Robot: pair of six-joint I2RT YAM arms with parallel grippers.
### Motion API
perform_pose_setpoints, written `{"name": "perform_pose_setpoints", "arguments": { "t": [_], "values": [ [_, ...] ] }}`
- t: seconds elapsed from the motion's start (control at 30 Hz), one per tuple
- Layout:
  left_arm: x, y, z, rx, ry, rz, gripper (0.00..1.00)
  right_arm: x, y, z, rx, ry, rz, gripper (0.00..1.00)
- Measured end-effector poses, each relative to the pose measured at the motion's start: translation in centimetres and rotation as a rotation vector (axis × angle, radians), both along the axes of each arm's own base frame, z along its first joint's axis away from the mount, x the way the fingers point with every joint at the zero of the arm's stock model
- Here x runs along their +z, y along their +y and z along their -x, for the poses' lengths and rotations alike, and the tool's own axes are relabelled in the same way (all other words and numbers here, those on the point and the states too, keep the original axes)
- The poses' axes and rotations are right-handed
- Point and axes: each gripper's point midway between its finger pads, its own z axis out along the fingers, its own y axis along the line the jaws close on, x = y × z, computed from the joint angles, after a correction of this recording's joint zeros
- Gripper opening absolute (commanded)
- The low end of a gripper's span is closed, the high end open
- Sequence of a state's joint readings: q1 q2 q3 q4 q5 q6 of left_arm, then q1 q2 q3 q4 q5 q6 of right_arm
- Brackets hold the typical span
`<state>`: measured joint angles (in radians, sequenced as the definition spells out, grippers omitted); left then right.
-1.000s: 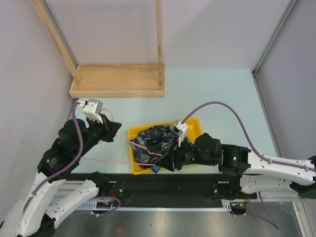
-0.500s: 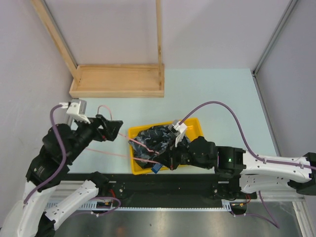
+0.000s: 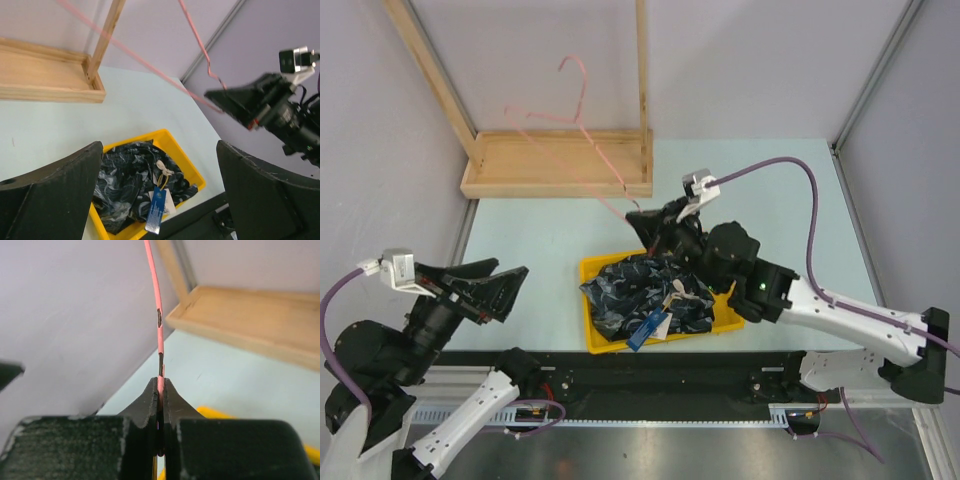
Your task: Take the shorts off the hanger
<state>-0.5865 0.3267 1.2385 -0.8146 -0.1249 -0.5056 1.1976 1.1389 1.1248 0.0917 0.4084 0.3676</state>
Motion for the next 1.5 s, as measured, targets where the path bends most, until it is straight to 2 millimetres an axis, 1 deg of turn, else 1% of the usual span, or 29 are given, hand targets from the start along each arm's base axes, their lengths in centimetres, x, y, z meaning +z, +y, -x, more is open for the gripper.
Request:
{"name": "perform_pose_setpoints", "arguments": {
  "t": [0.07, 0.17, 0.2, 0.23, 0.3, 0.33, 0.43, 0.53, 0.63, 0.73, 0.77, 0.9, 1.0, 1.13, 1.27, 1.43, 1.5],
  "values": [
    [-0.9, -0.4, 0.1, -0.018, 0.025, -0.002, 1.0, 0.9, 0.0, -2.6, -0.06, -0.043, -0.022, 0.0],
    [-2.2, -0.8, 0.1, -0.037, 0.058, -0.006, 1.0, 1.9, 0.1, -6.5, -0.139, -0.101, -0.04, 0.0],
    [-2.6, -1.0, 0.2, -0.045, 0.07, -0.006, 1.0, 2.0, 0.2, -7.5, -0.158, -0.112, -0.043, 0.0],
    [-3.1, -1.1, 0.2, -0.054, 0.082, -0.005, 1.0, 2.5, 0.4, -9.0, -0.186, -0.127, -0.049, 0.0],
    [-3.5, -1.3, 0.4, -0.064, 0.094, -0.001, 1.0, 3.0, 0.6, -11.3, -0.223, -0.143, -0.058, 0.0],
    [-3.7, -1.4, 0.5, -0.073, 0.098, 0.005, 1.0, 3.8, 0.9, -12.6, -0.237, -0.156, -0.074, 0.0],
    [-3.9, -1.6, 0.8, -0.087, 0.101, 0.014, 1.0, 5.4, 1.4, -15.3, -0.266, -0.174, -0.101, 0.0],
    [-4.0, -1.6, 1.0, -0.094, 0.102, 0.024, 1.0, 7.7, 2.7, -18.2, -0.281, -0.185, -0.137, 0.0],
    [-4.1, -1.6, 1.1, -0.1, 0.106, 0.031, 1.0, 8.7, 3.9, -20.3, -0.284, -0.167, -0.152, 0.0],
    [-4.1, -1.7, 1.3, -0.105, 0.11, 0.036, 1.0, 9.0, 5.2, -22.0, -0.269, -0.129, -0.167, 0.0],
    [-4.2, -1.7, 1.3, -0.107, 0.113, 0.035, 1.0, 8.8, 5.6, -22.5, -0.267, -0.112, -0.167, 0.0],
    [-4.5, -1.7, 1.4, -0.108, 0.121, 0.03, 1.0, 8.0, 5.9, -24.4, -0.255, -0.032, -0.182, 0.0],
    [-4.5, -1.7, 1.4, -0.108, 0.124, 0.029, 1.0, 7.2, 5.2, -25.9, -0.26, 0.041, -0.201, 0.0],
    [-4.5, -1.7, 1.4, -0.111, 0.125, 0.03, 1.0, 5.8, 3.3, -27.7, -0.282, 0.139, -0.212, 0.0],
    [-4.7, -2.0, 1.4, -0.12, 0.133, 0.035, 1.0, 4.5, 2.0, -28.6, -0.286, 0.209, -0.21, 0.0],
    [-5.3, -2.5, 1.4, -0.14, 0.155, 0.038, 1.0, 3.9, 2.2, -28.3, -0.278, 0.246, -0.218, 0.0],
    [-5.3, -2.6, 1.4, -0.144, 0.157, 0.038, 1.0, 3.1, 2.2, -28.1, -0.281, 0.268, -0.214, 0.0]
  ]
}}
